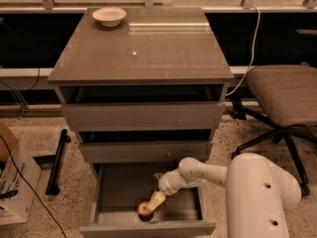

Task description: Pick apple from bottom drawer and place on counter

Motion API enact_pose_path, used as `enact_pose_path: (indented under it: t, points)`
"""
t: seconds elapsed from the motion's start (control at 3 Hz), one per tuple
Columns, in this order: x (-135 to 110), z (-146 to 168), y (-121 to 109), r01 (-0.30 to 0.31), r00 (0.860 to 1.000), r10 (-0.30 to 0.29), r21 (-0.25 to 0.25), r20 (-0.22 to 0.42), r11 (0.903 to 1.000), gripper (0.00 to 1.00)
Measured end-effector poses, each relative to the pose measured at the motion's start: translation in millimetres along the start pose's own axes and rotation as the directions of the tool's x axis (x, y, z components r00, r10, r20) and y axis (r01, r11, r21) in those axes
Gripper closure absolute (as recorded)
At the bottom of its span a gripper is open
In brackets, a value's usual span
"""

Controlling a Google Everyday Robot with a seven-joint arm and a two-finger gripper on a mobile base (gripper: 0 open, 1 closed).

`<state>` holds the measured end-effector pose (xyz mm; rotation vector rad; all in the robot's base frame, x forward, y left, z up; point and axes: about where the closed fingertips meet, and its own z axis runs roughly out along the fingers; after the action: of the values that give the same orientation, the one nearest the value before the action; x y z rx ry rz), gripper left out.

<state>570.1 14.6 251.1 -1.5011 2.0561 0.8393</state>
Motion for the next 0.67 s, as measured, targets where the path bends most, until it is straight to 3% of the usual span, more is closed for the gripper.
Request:
enact_pose_path:
  t: [0.67]
  points:
    - [35,59,-16,-0.059,0.998,0.059,-0.026,0.011,0.9979,0.0]
